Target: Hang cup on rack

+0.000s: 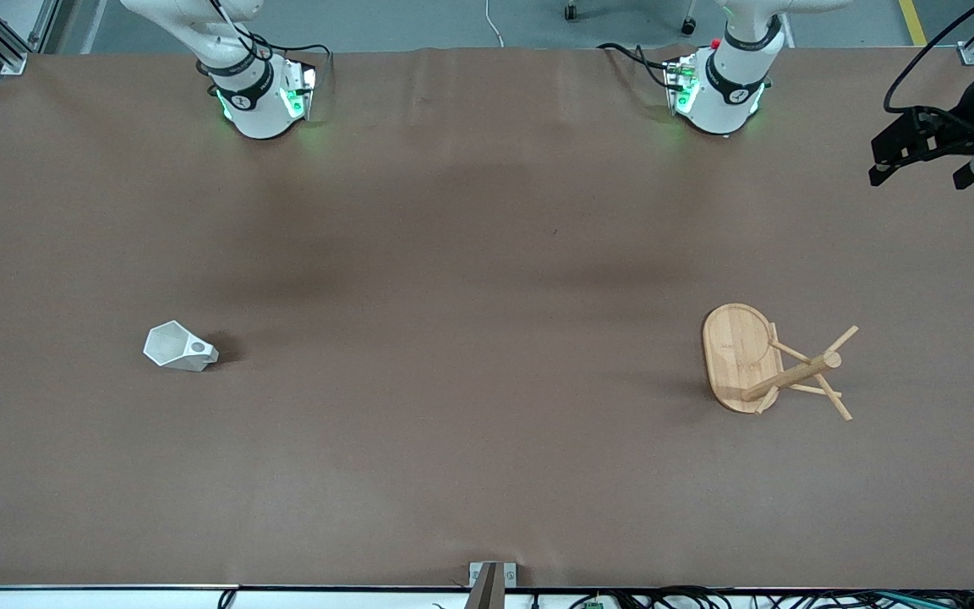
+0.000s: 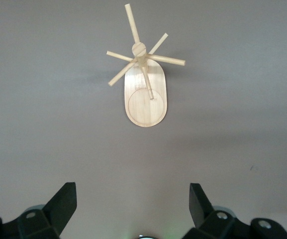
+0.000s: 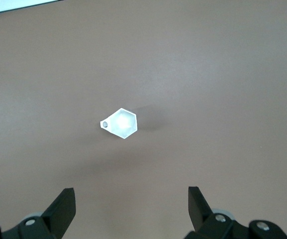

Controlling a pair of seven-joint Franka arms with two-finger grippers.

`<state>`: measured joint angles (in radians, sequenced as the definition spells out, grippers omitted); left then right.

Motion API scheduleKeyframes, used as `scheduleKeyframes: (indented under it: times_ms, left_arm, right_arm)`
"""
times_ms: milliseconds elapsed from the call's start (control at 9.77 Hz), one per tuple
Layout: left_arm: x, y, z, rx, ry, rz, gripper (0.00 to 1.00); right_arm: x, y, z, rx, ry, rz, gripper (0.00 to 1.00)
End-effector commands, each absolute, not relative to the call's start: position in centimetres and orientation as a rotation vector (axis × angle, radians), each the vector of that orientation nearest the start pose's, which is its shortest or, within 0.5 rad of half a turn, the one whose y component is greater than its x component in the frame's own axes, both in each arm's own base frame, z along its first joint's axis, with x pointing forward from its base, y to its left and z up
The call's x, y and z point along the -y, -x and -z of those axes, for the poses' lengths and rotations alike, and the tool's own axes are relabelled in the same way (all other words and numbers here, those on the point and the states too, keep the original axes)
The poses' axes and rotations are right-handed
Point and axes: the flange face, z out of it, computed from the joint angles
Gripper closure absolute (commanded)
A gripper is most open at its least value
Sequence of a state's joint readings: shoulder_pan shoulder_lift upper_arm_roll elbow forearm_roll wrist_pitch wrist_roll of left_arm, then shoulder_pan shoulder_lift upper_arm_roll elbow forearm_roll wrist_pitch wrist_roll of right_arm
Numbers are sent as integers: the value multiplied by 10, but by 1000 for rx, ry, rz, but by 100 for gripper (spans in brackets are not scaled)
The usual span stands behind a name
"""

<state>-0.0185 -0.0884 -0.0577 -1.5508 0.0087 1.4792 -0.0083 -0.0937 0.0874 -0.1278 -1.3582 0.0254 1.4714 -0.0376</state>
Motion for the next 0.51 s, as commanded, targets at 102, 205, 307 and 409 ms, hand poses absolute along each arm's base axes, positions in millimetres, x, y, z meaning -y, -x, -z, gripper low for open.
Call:
scheduleKeyframes:
  times_ms: [102,205,307,409]
  left_arm:
    - [39,-532,-650,-107,3127,-88,0]
    - [27,-534,-646,-92,3128,-100,0]
    - [22,-534,-646,-121,3129,-101,0]
    - [23,-532,-649,-131,3130,-99,0]
  right_arm:
    - [120,-556,-667,-270,3105,52,0]
    - [120,-556,-667,-267,3104,52,0]
    - [120,-556,-668,-267,3105,54,0]
    - [120,-556,-669,-269,3106,59,0]
